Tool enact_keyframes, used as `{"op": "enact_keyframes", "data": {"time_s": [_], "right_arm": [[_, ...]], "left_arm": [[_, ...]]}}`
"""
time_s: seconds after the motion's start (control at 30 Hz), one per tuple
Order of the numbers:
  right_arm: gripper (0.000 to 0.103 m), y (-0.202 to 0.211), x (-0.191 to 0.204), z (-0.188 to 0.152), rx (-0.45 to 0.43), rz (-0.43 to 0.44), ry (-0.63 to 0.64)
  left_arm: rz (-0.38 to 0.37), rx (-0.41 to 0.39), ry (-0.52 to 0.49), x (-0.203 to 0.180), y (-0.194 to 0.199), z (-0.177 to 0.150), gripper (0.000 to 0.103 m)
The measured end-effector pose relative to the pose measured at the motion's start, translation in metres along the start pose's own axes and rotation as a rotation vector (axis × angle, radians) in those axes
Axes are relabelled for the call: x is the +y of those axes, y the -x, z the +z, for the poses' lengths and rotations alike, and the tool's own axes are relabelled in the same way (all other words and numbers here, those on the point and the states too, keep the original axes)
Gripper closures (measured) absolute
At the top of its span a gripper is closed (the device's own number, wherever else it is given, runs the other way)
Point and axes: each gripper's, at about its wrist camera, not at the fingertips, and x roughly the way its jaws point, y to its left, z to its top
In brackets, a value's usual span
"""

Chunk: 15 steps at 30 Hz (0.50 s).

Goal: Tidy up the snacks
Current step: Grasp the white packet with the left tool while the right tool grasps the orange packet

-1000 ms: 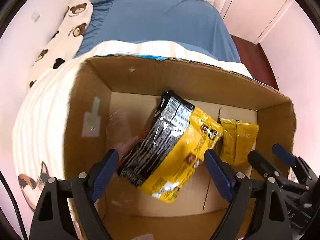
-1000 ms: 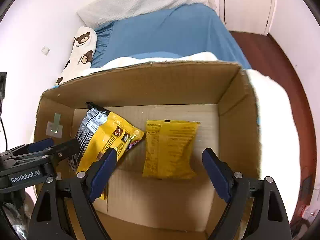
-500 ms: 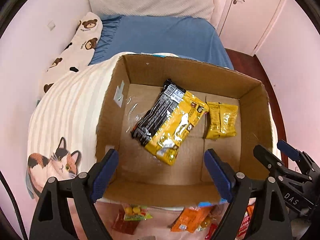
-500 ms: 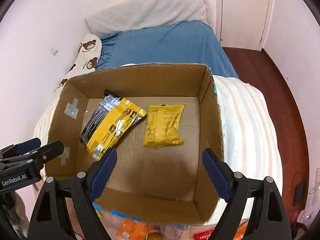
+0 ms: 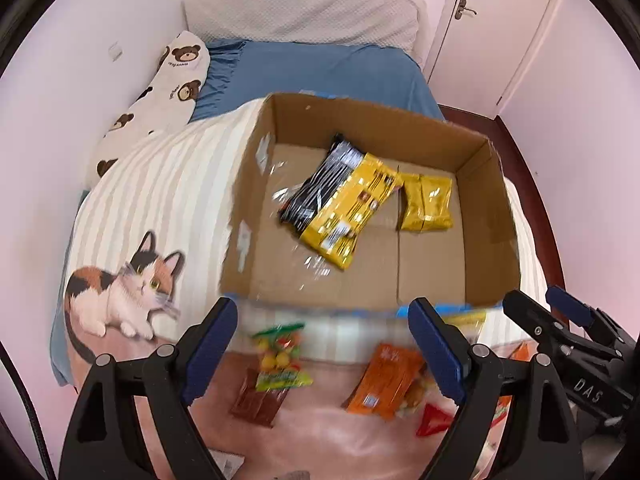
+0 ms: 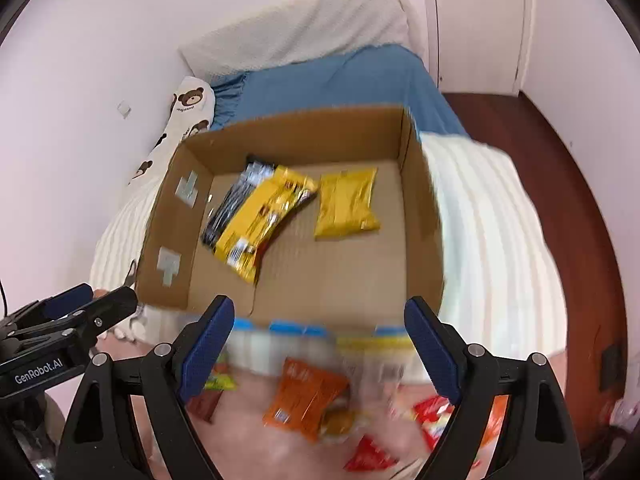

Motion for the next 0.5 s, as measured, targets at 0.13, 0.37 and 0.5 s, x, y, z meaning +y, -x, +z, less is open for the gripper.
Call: {"op": "enact_keyframes", "data": {"time_s": [0.13, 0.37, 0.5], "right_arm": [[0.014, -0.014, 0.005, -0.037, 0.084, 0.004, -0.053], [0.014, -0.060, 0.016, -0.099, 0.235, 0.009, -0.116], [0.014, -0.082, 0.023, -0.120, 0.301, -0.015, -0.112]], "left_arm": [[0.012, 0.065, 0.011, 0.038, -0.005, -0.035, 0.016], [0.139, 0.275, 0.017, 0.124, -0.046, -0.131, 0.016], [0.103, 0.452, 0.053, 0.155, -0.082, -0.193, 0.016]]}}
